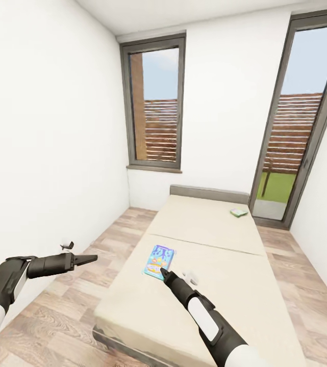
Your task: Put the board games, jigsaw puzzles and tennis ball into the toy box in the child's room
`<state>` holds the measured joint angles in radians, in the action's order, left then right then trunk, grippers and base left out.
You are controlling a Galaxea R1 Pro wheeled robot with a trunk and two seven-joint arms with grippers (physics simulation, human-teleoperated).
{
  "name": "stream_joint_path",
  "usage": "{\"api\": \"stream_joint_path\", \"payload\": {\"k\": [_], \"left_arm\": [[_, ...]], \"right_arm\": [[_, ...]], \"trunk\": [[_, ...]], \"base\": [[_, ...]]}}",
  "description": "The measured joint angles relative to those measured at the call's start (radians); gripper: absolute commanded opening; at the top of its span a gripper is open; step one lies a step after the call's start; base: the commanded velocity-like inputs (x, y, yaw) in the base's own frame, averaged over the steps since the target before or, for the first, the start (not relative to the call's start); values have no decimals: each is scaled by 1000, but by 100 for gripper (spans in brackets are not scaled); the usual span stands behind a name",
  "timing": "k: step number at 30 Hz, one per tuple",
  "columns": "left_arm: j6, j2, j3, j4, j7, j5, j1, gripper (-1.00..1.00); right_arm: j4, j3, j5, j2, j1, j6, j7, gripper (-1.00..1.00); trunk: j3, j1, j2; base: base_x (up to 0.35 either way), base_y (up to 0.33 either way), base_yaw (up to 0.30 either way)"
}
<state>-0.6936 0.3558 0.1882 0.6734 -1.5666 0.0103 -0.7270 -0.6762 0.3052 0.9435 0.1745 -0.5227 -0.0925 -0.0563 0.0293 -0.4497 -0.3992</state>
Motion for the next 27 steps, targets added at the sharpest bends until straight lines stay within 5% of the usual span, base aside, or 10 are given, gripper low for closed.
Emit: {"api": "stream_joint_path", "payload": {"k": [15,27], "left_arm": [[0,0,0,0,0,-1,0,100],[0,0,0,1,0,-1,0,100]], "right_arm": [[0,0,-7,0,0,1,0,-100],[0,0,-13,0,0,2,0,-100]], "trunk": [[-9,0,0],[-17,0,0]], "base": [[-14,0,277],[-164,-4,276]]}}
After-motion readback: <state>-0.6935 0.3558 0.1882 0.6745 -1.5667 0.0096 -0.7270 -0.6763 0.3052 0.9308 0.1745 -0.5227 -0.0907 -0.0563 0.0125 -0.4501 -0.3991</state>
